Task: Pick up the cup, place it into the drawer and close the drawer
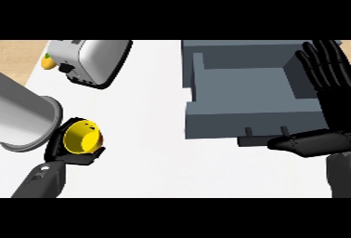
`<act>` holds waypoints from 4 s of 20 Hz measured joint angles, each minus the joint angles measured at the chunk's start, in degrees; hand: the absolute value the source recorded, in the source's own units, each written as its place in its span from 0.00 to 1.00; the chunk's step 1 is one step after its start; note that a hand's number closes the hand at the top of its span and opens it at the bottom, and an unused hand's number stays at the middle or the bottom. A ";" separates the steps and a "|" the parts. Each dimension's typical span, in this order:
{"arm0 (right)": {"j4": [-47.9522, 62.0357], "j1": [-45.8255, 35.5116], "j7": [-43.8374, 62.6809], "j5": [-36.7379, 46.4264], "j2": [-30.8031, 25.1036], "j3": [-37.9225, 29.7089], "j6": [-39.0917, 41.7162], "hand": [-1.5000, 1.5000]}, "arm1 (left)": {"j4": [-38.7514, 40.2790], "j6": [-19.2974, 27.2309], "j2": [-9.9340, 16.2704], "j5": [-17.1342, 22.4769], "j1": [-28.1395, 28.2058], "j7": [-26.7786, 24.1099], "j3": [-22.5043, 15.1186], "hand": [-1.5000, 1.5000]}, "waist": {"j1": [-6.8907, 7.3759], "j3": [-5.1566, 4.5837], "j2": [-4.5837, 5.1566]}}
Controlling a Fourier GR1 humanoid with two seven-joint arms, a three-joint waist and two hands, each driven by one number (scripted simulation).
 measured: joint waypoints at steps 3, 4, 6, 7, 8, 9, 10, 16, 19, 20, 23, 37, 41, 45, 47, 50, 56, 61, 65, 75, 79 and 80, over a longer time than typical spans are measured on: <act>0.72 -0.21 -0.35 0.21 0.37 0.20 -0.16 0.00 | -0.54 2.08 -2.08 1.98 -1.41 -0.78 2.14 1.00 | 0.13 0.03 -0.02; 0.80 -0.34 -0.20 -0.19 0.19 -0.18 -0.06 0.00 | -0.69 3.29 -2.97 2.61 -1.25 -1.41 2.95 1.00 | 0.17 0.05 -0.04; 0.24 -0.48 0.50 -0.21 0.38 0.02 -0.37 0.00 | -1.01 6.17 -4.84 4.18 -1.39 -2.13 4.89 1.00 | 0.24 0.06 -0.11; -0.07 -0.61 0.97 -0.45 0.14 -0.23 -0.35 0.00 | -1.21 6.83 -5.59 4.79 -1.49 -2.49 5.53 1.00 | 0.28 0.08 -0.15; 0.51 -0.84 0.65 -0.09 0.16 -0.19 -0.45 0.00 | -1.59 7.21 -6.41 5.24 -2.02 -2.71 5.90 1.00 | 0.38 0.09 -0.17; 0.49 -0.28 0.10 0.20 0.27 -0.16 -0.45 0.00 | -1.81 7.43 -7.04 5.45 -2.27 -2.95 6.02 1.00 | 0.38 0.10 -0.18; 0.92 -0.65 0.26 0.39 0.17 -0.14 -0.51 0.00 | -2.53 7.60 -7.93 5.61 -3.00 -2.89 5.92 1.00 | 0.55 0.13 -0.25; 0.91 0.29 0.24 0.68 -0.01 -0.34 -0.35 0.00 | -7.61 7.70 -10.42 5.19 -8.07 0.50 3.39 1.00 | 1.16 0.28 -0.65; 0.17 1.88 -0.13 0.18 -0.34 -1.11 0.11 0.00 | -11.76 8.27 -12.12 5.15 -11.13 3.32 1.84 1.00 | 1.44 0.32 -0.89; -0.01 1.88 0.12 0.16 -0.55 -1.30 0.12 0.00 | -13.65 8.53 -12.95 5.08 -11.94 4.79 1.07 1.00 | 1.66 0.35 -1.00; 0.04 2.16 0.23 0.70 -0.57 -1.36 -0.19 0.00 | -18.30 8.43 -13.82 5.57 -15.76 10.52 -0.36 1.00 | 1.95 0.35 -1.13; -1.02 2.43 -0.43 0.91 -0.21 -1.55 -0.37 0.00 | -27.63 26.07 -16.96 10.51 -34.61 37.30 -13.84 1.00 | 0.54 0.35 -0.78; -0.05 2.47 -1.88 0.85 -0.12 -1.55 0.21 0.00 | -21.55 30.92 -17.03 12.32 -42.02 42.64 -16.23 1.00 | -0.37 0.37 -0.45; 0.37 1.44 -2.11 1.18 0.51 -0.36 0.29 0.00 | -14.21 35.08 -17.05 14.68 -47.26 45.18 -19.84 1.00 | -1.78 0.39 -0.04; 0.76 0.27 -1.68 1.52 0.67 0.13 0.05 0.00 | -10.82 36.36 -17.05 15.44 -48.94 45.93 -21.80 1.00 | -2.49 0.42 0.20; 1.31 -0.34 -2.11 1.41 0.75 0.32 0.33 0.00 | -6.51 36.30 -17.07 16.84 -50.28 46.81 -24.38 1.00 | -3.79 0.43 0.57; 2.73 -3.25 -2.61 0.44 0.64 0.84 1.46 0.00 | -1.44 33.24 -17.08 18.53 -49.57 47.85 -30.40 1.00 | -6.59 0.47 1.41; 3.66 -4.74 -2.71 -0.30 0.75 1.53 2.46 0.00 | -0.48 31.65 -17.07 20.30 -48.45 47.53 -33.97 0.00 | -8.51 0.46 1.87; 4.12 -6.23 -2.53 -2.29 1.38 3.03 4.43 0.00 | -1.66 31.72 -17.06 23.72 -46.46 44.94 -34.22 0.00 | -9.72 0.41 2.23; 4.99 -6.52 0.76 -9.78 -1.11 11.94 18.94 1.00 | -6.43 31.22 -17.07 34.34 -45.55 36.44 -31.23 0.00 | -8.97 0.30 1.75; 4.02 -5.05 4.04 -6.77 -5.95 15.72 24.01 0.00 | -6.21 33.01 -17.08 36.52 -45.92 33.73 -30.65 0.00 | -7.14 0.30 1.09; 3.99 -4.33 4.21 -5.05 -6.76 16.46 24.49 0.00 | -6.21 33.52 -17.07 37.07 -45.74 33.22 -30.85 0.00 | -6.60 0.31 0.94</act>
